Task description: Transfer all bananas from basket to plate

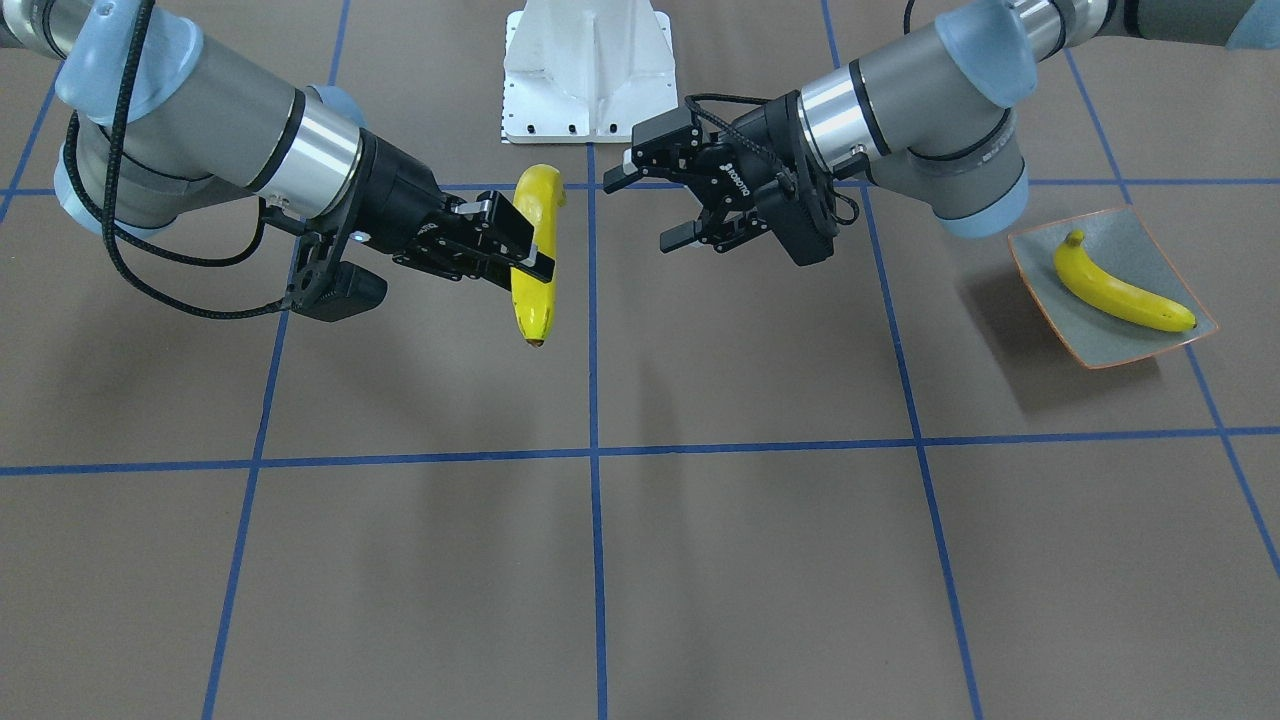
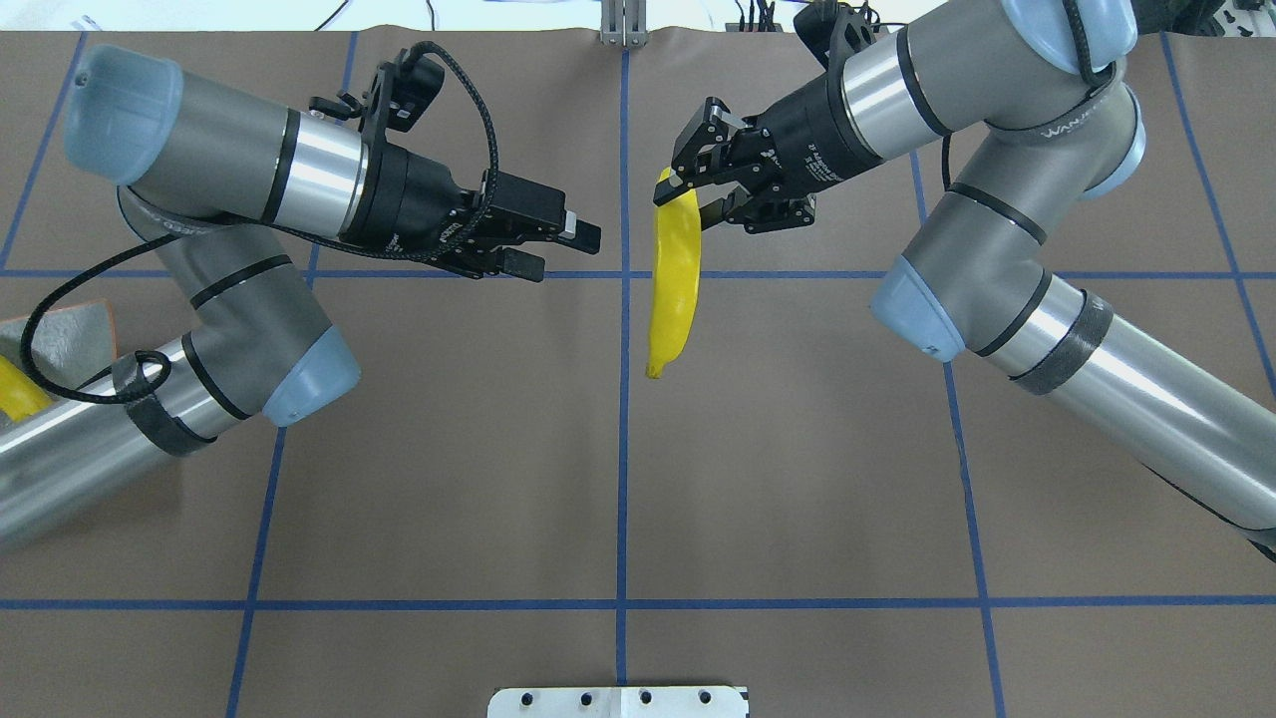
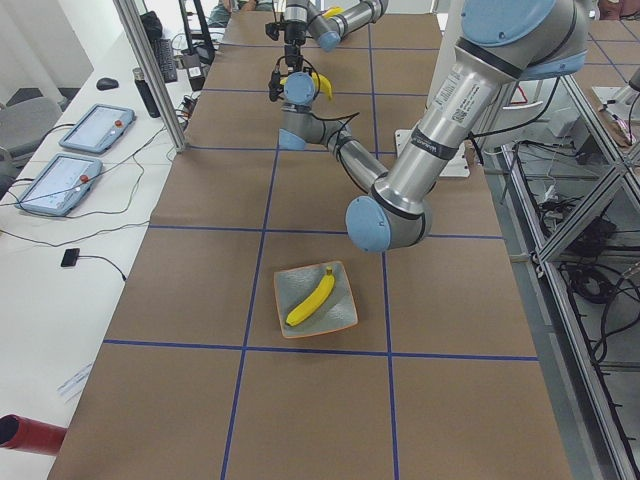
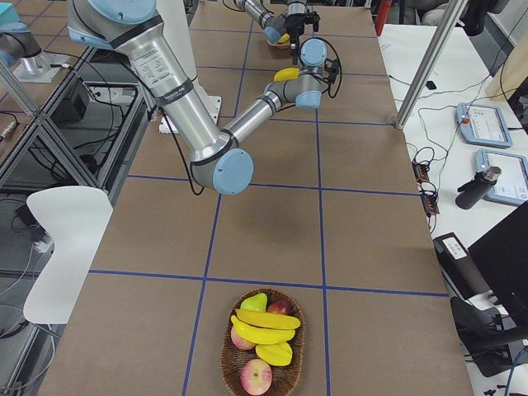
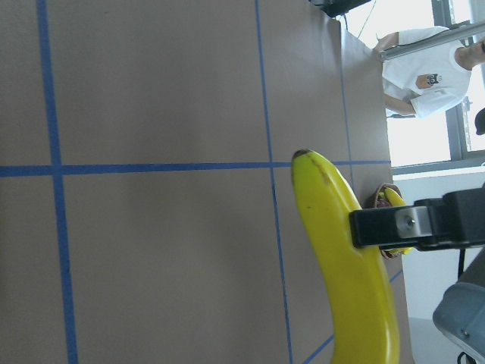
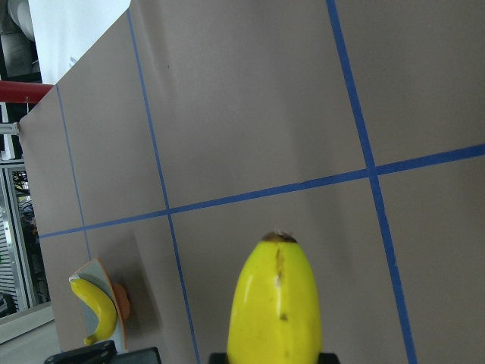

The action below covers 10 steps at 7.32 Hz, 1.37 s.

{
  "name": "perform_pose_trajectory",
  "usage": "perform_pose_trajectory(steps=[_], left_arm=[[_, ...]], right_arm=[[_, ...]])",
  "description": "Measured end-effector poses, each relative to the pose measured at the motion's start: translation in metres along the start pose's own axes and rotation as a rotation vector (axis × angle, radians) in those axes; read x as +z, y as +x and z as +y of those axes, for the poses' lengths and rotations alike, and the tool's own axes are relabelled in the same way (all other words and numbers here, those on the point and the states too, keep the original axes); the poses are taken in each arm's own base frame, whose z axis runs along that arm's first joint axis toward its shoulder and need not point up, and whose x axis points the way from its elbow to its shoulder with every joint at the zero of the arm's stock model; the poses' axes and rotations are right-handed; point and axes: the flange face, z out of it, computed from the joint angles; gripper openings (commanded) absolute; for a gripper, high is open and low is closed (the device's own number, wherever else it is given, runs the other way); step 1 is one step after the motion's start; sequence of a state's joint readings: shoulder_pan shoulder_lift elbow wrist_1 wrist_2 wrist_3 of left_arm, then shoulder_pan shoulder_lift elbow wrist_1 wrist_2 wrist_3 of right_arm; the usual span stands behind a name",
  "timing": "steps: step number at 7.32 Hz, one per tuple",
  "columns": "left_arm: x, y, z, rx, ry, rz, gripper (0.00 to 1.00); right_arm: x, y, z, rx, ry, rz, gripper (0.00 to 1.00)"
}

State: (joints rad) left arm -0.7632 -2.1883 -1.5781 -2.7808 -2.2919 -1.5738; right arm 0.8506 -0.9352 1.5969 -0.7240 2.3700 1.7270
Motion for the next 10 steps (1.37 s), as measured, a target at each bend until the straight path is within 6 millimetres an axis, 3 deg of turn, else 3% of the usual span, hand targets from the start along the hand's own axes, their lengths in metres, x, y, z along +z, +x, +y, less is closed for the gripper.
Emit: perform_pose_trajectory(steps=[4,8,10], left_arm=[[0.038,0.014,0.037,0.053,0.026,0.123,1.0],[0.045,0.019,0.042,0.062,0.027,0.147,0.98],[0.048,0.012,0.042,0.071,0.027,0.162,0.93]], right_arm=[[0.004,-0.011,0.008,0.011,-0.015,-0.018,0.0],[0.007,-0.012,0.013,0.008,-0.031,-0.024,0.0],[0.007,-0.012,0.016,0.0,-0.043,-0.032,0.0]])
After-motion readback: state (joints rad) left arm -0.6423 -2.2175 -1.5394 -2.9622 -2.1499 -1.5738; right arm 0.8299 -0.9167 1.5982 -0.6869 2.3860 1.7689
